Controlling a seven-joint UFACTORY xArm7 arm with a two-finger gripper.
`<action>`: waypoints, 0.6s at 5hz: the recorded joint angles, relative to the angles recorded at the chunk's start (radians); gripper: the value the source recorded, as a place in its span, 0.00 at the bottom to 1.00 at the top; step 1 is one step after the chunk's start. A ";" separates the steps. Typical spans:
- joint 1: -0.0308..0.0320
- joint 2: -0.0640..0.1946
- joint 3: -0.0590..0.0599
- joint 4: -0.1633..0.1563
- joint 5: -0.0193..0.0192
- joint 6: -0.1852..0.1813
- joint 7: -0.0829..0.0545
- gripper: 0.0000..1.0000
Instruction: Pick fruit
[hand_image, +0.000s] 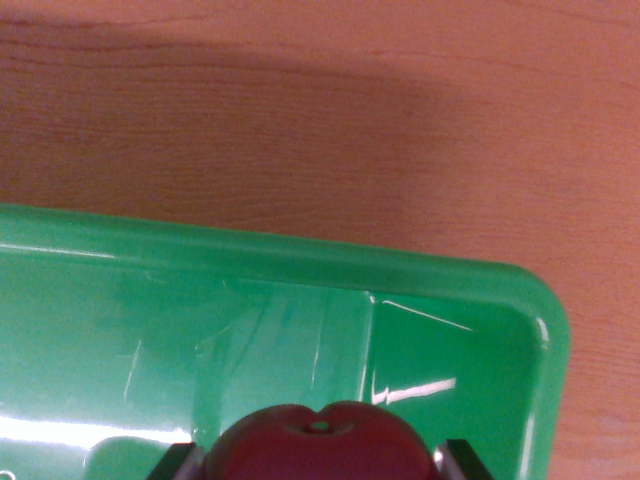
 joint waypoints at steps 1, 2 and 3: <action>0.0005 -0.013 0.001 0.033 0.0026 0.045 -0.008 1.00; 0.0005 -0.013 0.001 0.033 0.0026 0.045 -0.008 1.00; 0.0010 -0.027 0.002 0.067 0.0053 0.093 -0.016 1.00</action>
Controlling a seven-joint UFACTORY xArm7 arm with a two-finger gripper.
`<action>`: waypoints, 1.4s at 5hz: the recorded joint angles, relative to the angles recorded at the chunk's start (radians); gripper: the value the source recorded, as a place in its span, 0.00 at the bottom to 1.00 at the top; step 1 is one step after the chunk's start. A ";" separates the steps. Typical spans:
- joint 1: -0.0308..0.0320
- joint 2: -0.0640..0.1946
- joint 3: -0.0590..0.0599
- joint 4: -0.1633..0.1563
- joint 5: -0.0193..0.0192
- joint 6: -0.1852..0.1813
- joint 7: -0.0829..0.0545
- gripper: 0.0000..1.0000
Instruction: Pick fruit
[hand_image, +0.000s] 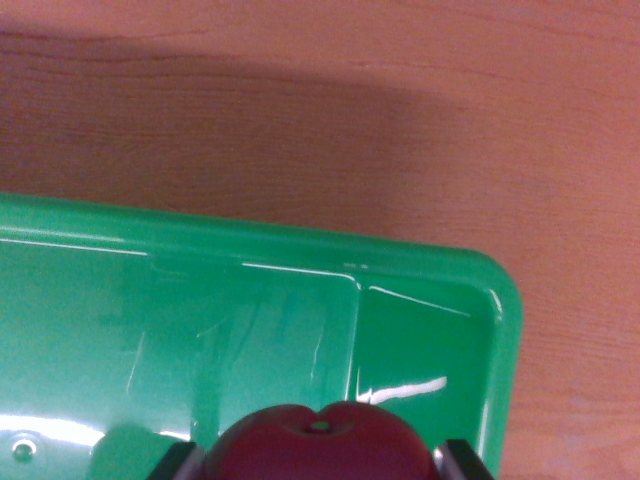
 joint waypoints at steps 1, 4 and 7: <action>0.0000 0.000 0.000 0.000 0.0000 0.000 0.000 1.00; 0.0010 -0.027 0.002 0.067 0.0053 0.093 -0.016 1.00; 0.0018 -0.051 0.003 0.128 0.0102 0.177 -0.030 1.00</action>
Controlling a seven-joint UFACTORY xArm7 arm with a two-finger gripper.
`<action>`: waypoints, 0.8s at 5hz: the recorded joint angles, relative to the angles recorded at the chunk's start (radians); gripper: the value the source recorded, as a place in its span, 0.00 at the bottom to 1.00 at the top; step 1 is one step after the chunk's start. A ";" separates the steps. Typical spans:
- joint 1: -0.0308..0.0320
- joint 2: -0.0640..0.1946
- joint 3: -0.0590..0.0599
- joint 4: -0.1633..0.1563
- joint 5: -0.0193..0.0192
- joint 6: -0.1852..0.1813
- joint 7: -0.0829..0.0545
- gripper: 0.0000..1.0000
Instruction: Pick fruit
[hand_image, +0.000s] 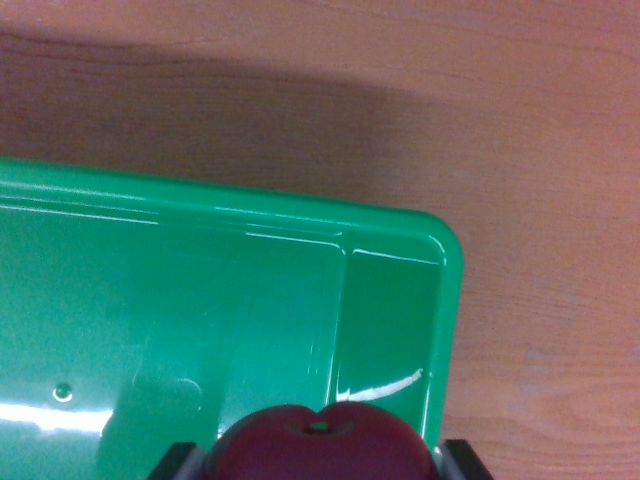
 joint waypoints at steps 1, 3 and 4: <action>0.0000 0.000 0.000 0.000 0.0000 0.000 0.000 1.00; 0.0004 -0.011 0.001 0.028 0.0023 0.039 -0.007 1.00; 0.0008 -0.022 0.001 0.054 0.0043 0.075 -0.013 1.00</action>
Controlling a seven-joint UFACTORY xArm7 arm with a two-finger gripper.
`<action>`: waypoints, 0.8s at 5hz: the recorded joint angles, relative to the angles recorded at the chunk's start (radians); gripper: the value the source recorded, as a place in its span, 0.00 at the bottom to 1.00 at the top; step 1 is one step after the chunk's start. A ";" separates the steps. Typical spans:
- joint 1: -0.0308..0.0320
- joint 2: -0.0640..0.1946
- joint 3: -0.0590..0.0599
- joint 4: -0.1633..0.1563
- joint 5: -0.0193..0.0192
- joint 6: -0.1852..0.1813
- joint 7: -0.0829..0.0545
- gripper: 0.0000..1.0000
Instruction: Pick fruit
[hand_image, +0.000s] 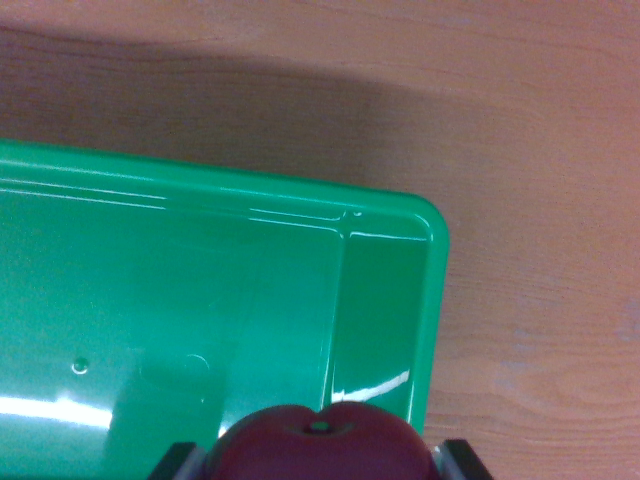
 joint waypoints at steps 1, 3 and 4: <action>0.0000 0.000 0.000 0.000 0.0000 0.000 0.000 1.00; 0.0003 -0.009 0.001 0.023 0.0018 0.031 -0.005 1.00; 0.0006 -0.017 0.001 0.044 0.0035 0.060 -0.010 1.00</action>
